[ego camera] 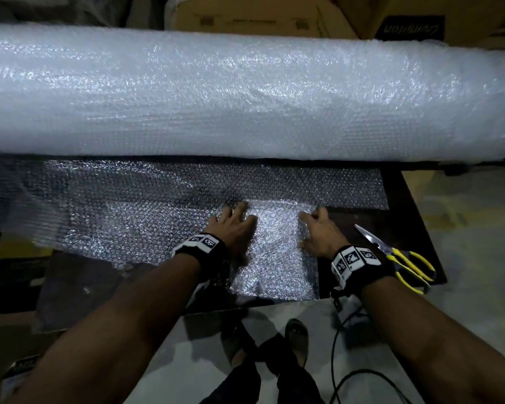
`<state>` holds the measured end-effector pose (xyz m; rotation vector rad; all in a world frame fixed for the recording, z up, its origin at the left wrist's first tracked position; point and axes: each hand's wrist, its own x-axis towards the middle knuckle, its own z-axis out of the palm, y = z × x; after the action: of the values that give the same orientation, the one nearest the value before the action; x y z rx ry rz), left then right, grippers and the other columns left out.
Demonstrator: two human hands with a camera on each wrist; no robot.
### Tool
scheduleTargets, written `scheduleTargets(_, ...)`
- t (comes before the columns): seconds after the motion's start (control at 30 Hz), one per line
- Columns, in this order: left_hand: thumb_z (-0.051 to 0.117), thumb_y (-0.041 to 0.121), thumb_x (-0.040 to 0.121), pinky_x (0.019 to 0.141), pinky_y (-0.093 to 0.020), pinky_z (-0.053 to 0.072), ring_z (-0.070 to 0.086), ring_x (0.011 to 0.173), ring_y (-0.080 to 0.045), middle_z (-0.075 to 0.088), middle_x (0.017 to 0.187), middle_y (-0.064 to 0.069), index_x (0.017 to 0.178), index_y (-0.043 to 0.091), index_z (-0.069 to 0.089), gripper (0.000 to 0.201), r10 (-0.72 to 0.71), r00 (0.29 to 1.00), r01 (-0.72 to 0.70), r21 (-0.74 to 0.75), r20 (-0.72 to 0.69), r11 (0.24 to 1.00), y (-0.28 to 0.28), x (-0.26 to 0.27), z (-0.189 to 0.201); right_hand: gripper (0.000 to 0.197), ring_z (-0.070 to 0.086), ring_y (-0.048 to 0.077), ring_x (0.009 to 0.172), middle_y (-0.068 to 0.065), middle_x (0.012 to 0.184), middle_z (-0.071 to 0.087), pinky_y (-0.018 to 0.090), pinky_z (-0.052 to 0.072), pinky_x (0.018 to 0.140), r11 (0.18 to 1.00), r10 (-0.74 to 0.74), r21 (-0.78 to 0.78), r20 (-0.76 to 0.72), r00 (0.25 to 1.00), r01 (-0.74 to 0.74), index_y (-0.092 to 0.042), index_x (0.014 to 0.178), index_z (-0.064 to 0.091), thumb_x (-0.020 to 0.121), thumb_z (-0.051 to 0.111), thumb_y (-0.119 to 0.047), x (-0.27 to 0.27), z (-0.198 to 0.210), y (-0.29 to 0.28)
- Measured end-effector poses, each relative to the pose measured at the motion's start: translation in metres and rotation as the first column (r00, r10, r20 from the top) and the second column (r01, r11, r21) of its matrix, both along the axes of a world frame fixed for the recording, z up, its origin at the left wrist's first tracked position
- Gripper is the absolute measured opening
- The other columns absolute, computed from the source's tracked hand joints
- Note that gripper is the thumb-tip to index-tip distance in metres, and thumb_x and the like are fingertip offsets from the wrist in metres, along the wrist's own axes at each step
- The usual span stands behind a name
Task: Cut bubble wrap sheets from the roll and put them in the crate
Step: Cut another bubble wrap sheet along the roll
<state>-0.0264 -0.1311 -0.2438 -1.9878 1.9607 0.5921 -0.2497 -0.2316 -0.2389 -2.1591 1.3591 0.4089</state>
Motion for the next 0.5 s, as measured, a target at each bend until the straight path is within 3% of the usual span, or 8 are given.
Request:
scheduleTargets(0.1,0.083,0.051,0.071,0.105,-0.064,0.036,0.019,0.143,-0.042,-0.002,0.165,-0.011,0.147,0.026,0.023,0.099,-0.015,1.000,0.015,0.010,0.022,1.000,-0.002,0.000,0.000,0.076,0.046,0.038,0.127,0.017,0.144,0.025,0.046,0.038,0.113,0.999,0.011,-0.030,-0.003,1.000,-0.011,-0.018,0.150,0.034,0.087,0.076,-0.026,-0.001,-0.003,0.002)
scheduleTargets(0.23,0.078,0.051,0.077,0.110,-0.063,0.031,0.012,0.146,-0.044,-0.009,0.164,-0.017,0.155,0.018,0.008,0.110,-0.104,0.987,0.108,-0.025,0.123,0.994,-0.004,-0.013,0.002,0.076,0.043,0.038,0.129,0.015,0.148,0.024,0.051,0.039,0.112,0.998,0.024,-0.053,0.003,1.000,-0.024,-0.020,0.151,0.032,0.088,0.074,-0.030,-0.004,-0.006,0.004)
scheduleTargets(0.3,0.076,0.054,0.078,0.110,-0.063,0.030,0.013,0.146,-0.044,-0.004,0.163,-0.018,0.153,0.017,0.014,0.104,-0.151,0.984,0.159,-0.087,0.094,0.983,-0.006,-0.027,0.004,0.075,0.043,0.038,0.130,0.014,0.148,0.025,0.053,0.041,0.111,0.998,0.031,-0.058,0.026,0.999,-0.029,-0.019,0.151,0.032,0.089,0.073,-0.032,-0.006,-0.008,0.003)
scheduleTargets(0.4,0.075,0.051,0.080,0.110,-0.060,0.033,0.026,0.141,-0.039,0.018,0.158,-0.018,0.145,0.016,0.032,0.085,-0.239,0.971,0.238,-0.101,0.000,0.966,-0.004,-0.049,0.003,0.066,0.043,0.038,0.129,0.014,0.145,0.032,0.054,0.043,0.107,0.993,0.034,-0.112,0.068,0.997,-0.026,-0.016,0.149,0.035,0.094,0.066,-0.033,-0.010,-0.009,0.004)
scheduleTargets(0.5,0.077,0.049,0.078,0.107,-0.059,0.034,0.028,0.137,-0.036,0.024,0.154,-0.015,0.142,0.019,0.035,0.081,-0.240,0.971,0.240,-0.069,0.007,0.968,0.003,-0.058,-0.003,0.055,0.045,0.037,0.123,0.013,0.140,0.038,0.048,0.045,0.102,0.983,0.091,-0.162,0.034,0.995,-0.085,-0.013,0.142,0.043,0.093,0.066,-0.022,-0.017,-0.012,0.004)
